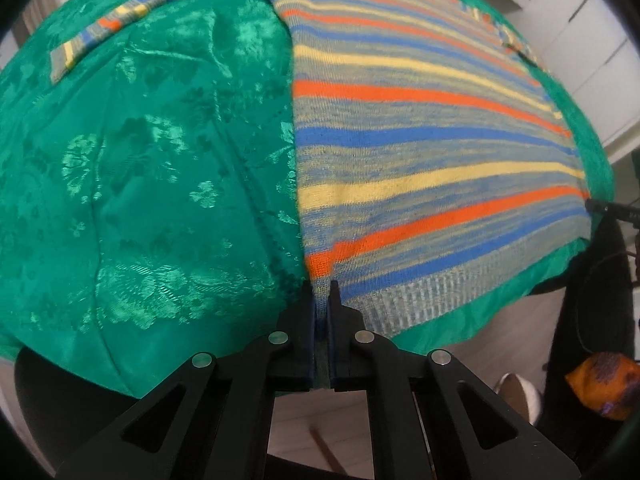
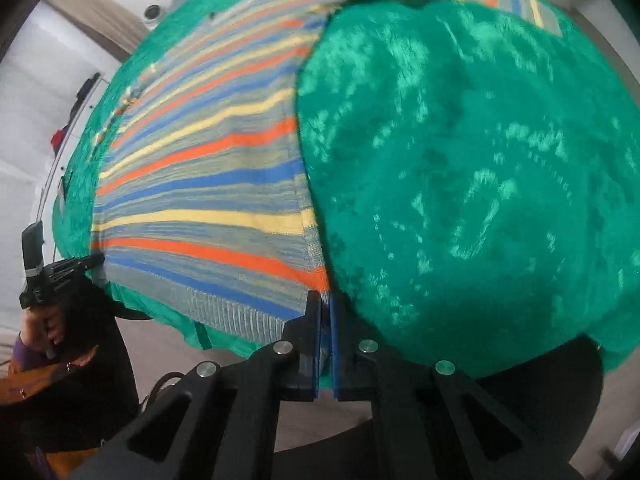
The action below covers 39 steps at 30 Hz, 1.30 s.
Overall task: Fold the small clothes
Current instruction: 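Grasp the ribbed hem with both grippers and lift the sweater, then open both grippers to lay the sweater back down flat, then grasp a sleeve cuff with the right gripper and fold it across the body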
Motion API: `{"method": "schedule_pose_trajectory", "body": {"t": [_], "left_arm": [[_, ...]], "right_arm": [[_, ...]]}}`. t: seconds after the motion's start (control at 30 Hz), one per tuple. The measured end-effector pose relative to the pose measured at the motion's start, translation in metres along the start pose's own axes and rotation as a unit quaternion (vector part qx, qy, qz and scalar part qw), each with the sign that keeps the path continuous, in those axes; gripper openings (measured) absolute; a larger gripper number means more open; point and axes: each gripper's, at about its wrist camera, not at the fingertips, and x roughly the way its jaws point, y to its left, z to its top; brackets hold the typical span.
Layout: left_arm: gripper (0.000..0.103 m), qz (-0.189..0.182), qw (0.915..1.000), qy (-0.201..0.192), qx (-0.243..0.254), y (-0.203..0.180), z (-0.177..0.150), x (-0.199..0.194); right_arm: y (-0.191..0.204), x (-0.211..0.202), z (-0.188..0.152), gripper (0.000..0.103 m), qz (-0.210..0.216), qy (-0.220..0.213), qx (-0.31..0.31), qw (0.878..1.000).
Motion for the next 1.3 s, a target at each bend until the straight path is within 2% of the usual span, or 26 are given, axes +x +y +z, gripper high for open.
{"method": "schedule_pose_trajectory", "body": {"t": [0.17, 0.27, 0.3, 0.33, 0.37, 0.4, 0.43, 0.47, 0.53, 0.6, 0.67, 0.73, 0.8, 0.87, 0.97, 1.17, 1.23, 1.3], "left_arm": [[0.006, 0.014, 0.9999, -0.001, 0.0, -0.003, 0.001, 0.002], [0.018, 0.017, 0.9998, -0.009, -0.002, -0.007, 0.0, -0.002], [0.033, 0.019, 0.9997, -0.013, -0.003, -0.009, -0.001, -0.007], [0.048, 0.019, 0.9995, -0.024, -0.002, -0.01, -0.002, -0.015], [0.055, 0.019, 0.9992, -0.036, 0.0, -0.012, -0.004, -0.022], [0.066, 0.025, 0.998, -0.059, 0.003, -0.015, -0.004, -0.037], [0.073, 0.029, 0.9967, -0.075, 0.005, -0.016, -0.002, -0.046], [0.076, 0.032, 0.995, -0.095, 0.006, -0.018, 0.0, -0.056], [0.086, 0.045, 0.9884, -0.145, 0.005, -0.016, 0.009, -0.078], [0.089, 0.063, 0.9785, -0.196, 0.0, -0.015, 0.026, -0.093], [0.09, 0.074, 0.972, -0.223, -0.01, -0.011, 0.035, -0.099], [0.09, 0.076, 0.9676, -0.239, -0.031, -0.005, 0.044, -0.1], [0.09, 0.065, 0.9663, -0.243, -0.054, 0.002, 0.049, -0.099], [0.09, 0.063, 0.9652, -0.245, -0.067, 0.006, 0.045, -0.098], [0.09, 0.075, 0.9655, -0.236, -0.082, 0.012, 0.04, -0.094], [0.09, 0.085, 0.9671, -0.21, -0.115, 0.032, 0.041, -0.078], [0.09, 0.086, 0.967, -0.207, -0.12, 0.035, 0.042, -0.072], [0.09, 0.087, 0.9662, -0.209, -0.123, 0.038, 0.045, -0.066]], "right_arm": [[0.003, 0.017, 0.007, 0.003, -0.023, 0.012, 0.005, 1.0], [0.005, 0.012, 0.004, 0.006, -0.017, 0.01, 0.006, 1.0], [0.004, 0.007, 0.004, 0.014, -0.006, 0.009, 0.012, 1.0], [0.001, 0.0, 0.002, 0.018, 0.001, 0.01, 0.019, 1.0], [-0.001, -0.007, 0.002, 0.025, 0.003, 0.008, 0.022, 1.0], [-0.004, -0.018, 0.004, 0.032, 0.004, -0.001, 0.024, 1.0], [-0.008, -0.03, 0.007, 0.035, 0.005, -0.013, 0.025, 1.0], [-0.014, -0.043, 0.013, 0.042, 0.005, -0.029, 0.028, 0.999], [-0.035, -0.074, 0.035, 0.047, -0.004, -0.085, 0.046, 0.995], [-0.059, -0.098, 0.06, 0.048, 0.002, -0.143, 0.08, 0.986], [-0.1, -0.116, 0.089, 0.048, 0.033, -0.205, 0.135, 0.969], [-0.137, -0.119, 0.113, 0.048, 0.054, -0.236, 0.194, 0.951], [-0.168, -0.111, 0.134, 0.048, 0.053, -0.255, 0.237, 0.936], [-0.201, -0.095, 0.152, 0.048, 0.061, -0.241, 0.27, 0.93], [-0.229, -0.069, 0.165, 0.048, 0.055, -0.223, 0.31, 0.923], [-0.255, -0.043, 0.188, 0.048, 0.092, -0.21, 0.31, 0.923], [-0.26, -0.03, 0.193, 0.039, 0.115, -0.204, 0.314, 0.92], [-0.263, -0.024, 0.197, 0.003, 0.119, -0.197, 0.316, 0.92]]}}
